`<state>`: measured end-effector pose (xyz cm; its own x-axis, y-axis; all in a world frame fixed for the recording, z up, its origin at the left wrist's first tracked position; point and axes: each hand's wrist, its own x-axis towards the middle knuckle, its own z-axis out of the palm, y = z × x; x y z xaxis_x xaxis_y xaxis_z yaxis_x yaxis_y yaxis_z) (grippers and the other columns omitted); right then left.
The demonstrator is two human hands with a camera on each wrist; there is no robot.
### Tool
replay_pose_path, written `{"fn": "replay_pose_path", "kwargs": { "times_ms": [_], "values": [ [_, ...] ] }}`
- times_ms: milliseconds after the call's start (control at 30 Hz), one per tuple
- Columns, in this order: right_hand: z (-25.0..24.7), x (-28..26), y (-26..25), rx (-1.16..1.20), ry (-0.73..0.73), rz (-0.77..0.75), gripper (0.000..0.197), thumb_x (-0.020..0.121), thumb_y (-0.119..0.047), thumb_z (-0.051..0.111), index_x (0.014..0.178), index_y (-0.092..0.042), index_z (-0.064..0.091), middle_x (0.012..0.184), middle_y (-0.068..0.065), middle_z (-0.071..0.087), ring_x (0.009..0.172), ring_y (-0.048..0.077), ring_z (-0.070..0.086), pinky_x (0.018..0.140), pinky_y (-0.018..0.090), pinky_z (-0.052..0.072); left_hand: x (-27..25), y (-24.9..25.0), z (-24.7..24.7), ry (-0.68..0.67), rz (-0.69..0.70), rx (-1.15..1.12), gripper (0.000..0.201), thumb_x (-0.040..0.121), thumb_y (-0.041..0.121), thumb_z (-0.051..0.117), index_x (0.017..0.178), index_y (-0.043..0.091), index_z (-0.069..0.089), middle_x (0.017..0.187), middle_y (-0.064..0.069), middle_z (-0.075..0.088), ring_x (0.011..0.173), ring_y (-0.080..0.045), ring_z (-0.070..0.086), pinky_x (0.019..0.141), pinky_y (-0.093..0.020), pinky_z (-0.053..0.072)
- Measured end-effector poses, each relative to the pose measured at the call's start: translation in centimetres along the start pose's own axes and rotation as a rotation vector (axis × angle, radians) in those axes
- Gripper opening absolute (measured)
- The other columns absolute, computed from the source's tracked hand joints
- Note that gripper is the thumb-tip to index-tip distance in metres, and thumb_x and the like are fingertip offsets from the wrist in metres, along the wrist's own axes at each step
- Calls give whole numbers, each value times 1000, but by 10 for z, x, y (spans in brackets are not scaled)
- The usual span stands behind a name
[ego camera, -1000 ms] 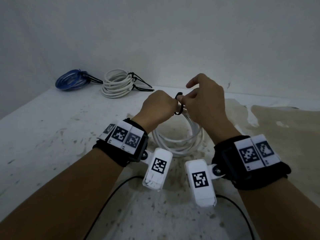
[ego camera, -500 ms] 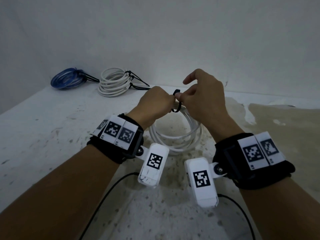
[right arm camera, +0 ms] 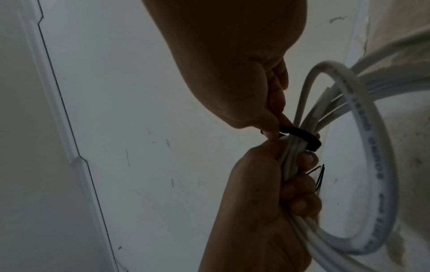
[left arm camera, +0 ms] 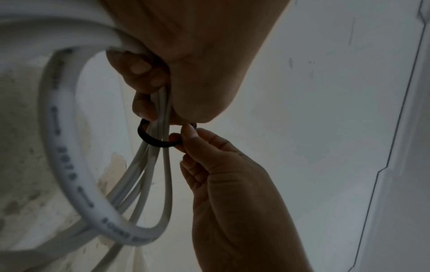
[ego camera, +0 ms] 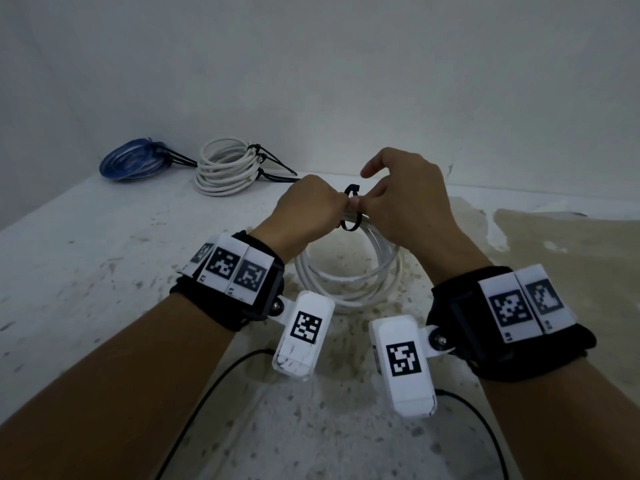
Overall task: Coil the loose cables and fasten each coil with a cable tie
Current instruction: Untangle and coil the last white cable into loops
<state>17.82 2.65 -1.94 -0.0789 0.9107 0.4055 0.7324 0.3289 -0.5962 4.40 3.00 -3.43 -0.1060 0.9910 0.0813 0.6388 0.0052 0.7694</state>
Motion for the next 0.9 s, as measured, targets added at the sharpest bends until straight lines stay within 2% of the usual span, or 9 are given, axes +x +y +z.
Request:
{"fn": "replay_pose_path", "kwargs": {
  "times_ms": [133, 300, 400, 467, 533, 600, 733, 800, 900],
  "values": [
    [-1, -1, 0, 18, 28, 7, 33, 77, -28, 82, 103, -20, 63, 82, 0, 72, 85, 15, 67, 80, 27, 47, -1, -1, -1, 2, 52, 17, 35, 88, 23, 55, 82, -10, 67, 64, -9, 58, 50, -18, 41, 53, -29, 32],
    [-1, 0, 1, 23, 57, -20, 22, 79, -26, 80, 97, -24, 68, 77, -4, 71, 84, 14, 68, 72, 18, 38, -2, -1, 0, 30, 149, 105, 37, 90, 22, 49, 78, -8, 67, 78, -23, 67, 61, -22, 49, 62, -35, 38],
    [-2, -1, 0, 26, 66, -25, 13, 81, -25, 79, 91, -26, 70, 74, -7, 70, 80, 12, 68, 69, 15, 40, -3, 0, 0, 35, 177, 137, 36, 89, 21, 49, 77, -7, 68, 79, -21, 69, 60, -22, 50, 61, -35, 39],
    [-1, -2, -1, 36, 83, -25, 11, 82, -24, 78, 87, -26, 69, 72, -7, 69, 76, 10, 67, 67, 9, 38, -4, 1, -1, 28, 185, 141, 34, 88, 21, 49, 77, -4, 70, 78, -18, 70, 62, -24, 55, 63, -38, 45],
    [1, -4, -3, 46, 118, -41, 9, 82, -21, 76, 87, -24, 69, 70, -7, 69, 74, 11, 67, 66, 13, 41, -5, 2, -2, 25, 194, 126, 34, 88, 21, 49, 78, -1, 72, 78, -16, 71, 68, -29, 62, 67, -41, 50],
    [4, -7, -4, 46, 168, -71, 7, 84, -18, 73, 89, -20, 69, 71, -4, 70, 73, 14, 66, 65, 22, 44, -5, 3, -3, 35, 211, 133, 33, 87, 21, 49, 75, -1, 71, 75, -16, 71, 65, -30, 60, 63, -40, 48],
    [9, -10, -4, -3, 219, -128, 4, 87, -17, 67, 91, -17, 67, 69, -5, 69, 69, 14, 63, 63, 24, 38, -6, 4, -7, 66, 245, 193, 34, 87, 19, 48, 63, 0, 64, 62, -14, 62, 53, -22, 46, 55, -30, 35],
    [8, -7, -1, 8, 207, -104, 4, 87, -17, 66, 89, -19, 63, 62, -10, 61, 65, 10, 58, 59, 14, 34, -6, 4, -6, 71, 260, 222, 36, 88, 19, 47, 55, 4, 54, 55, -10, 53, 50, -21, 41, 52, -29, 31],
    [8, -2, 4, 65, 202, -42, 6, 88, -19, 66, 88, -23, 61, 70, -7, 65, 73, 11, 62, 61, 2, 32, -7, 5, -3, 80, 280, 244, 36, 85, 23, 44, 56, 4, 54, 59, -9, 60, 50, -22, 46, 49, -32, 35]
  ]
}}
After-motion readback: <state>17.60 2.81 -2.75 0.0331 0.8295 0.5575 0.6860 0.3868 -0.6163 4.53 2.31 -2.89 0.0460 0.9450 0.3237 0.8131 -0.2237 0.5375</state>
